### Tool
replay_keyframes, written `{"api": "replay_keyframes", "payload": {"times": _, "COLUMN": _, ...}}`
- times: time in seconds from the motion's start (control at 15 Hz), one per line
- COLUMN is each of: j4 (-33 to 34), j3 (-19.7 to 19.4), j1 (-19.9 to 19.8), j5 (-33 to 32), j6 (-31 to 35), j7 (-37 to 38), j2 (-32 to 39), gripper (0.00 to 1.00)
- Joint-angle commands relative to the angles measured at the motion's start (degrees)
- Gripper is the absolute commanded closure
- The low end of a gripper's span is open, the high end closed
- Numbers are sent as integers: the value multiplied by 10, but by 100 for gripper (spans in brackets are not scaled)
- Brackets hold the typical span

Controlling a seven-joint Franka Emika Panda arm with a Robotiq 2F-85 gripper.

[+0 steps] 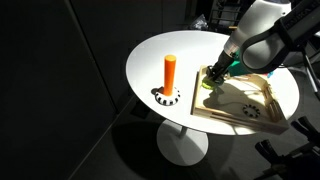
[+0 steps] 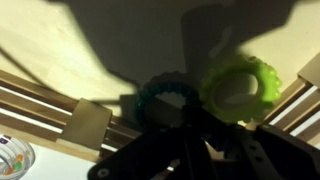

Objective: Pick up the dark green ring and put it on the table

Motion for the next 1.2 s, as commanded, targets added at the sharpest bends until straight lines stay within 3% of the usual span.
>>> {"api": "replay_keyframes", "payload": {"times": 0.0, "j4": 11, "j3": -2, "j1": 4, "j5": 15, "j6": -8, "j7": -7, "j2": 11, "gripper": 100}}
{"api": "replay_keyframes", "payload": {"times": 0.33, "j4": 10, "j3": -1, "j1": 3, "j5": 15, "j6": -8, "j7": -8, "j2": 7, "gripper": 94}}
{"api": "replay_keyframes", "payload": {"times": 0.4, "j4": 10, "j3": -1, "j1": 3, "j5": 15, "j6": -8, "j7": -8, "j2": 6, "gripper": 76}}
{"api": "replay_keyframes", "payload": {"times": 0.73, "j4": 6, "j3": 2, "j1": 0, "j5": 16, "j6": -8, "j7": -10, "j2": 1, "gripper": 42}}
{"api": "replay_keyframes", "payload": {"times": 0.87, "j4": 5, "j3": 2, "j1": -1, "j5": 16, "j6": -7, "j7": -11, "j2": -1, "gripper": 35}}
{"api": "replay_keyframes", "payload": {"times": 1.13, "j4": 4, "j3": 4, "j1": -2, "j5": 17, "j6": -8, "j7": -11, "j2": -2, "gripper": 40}}
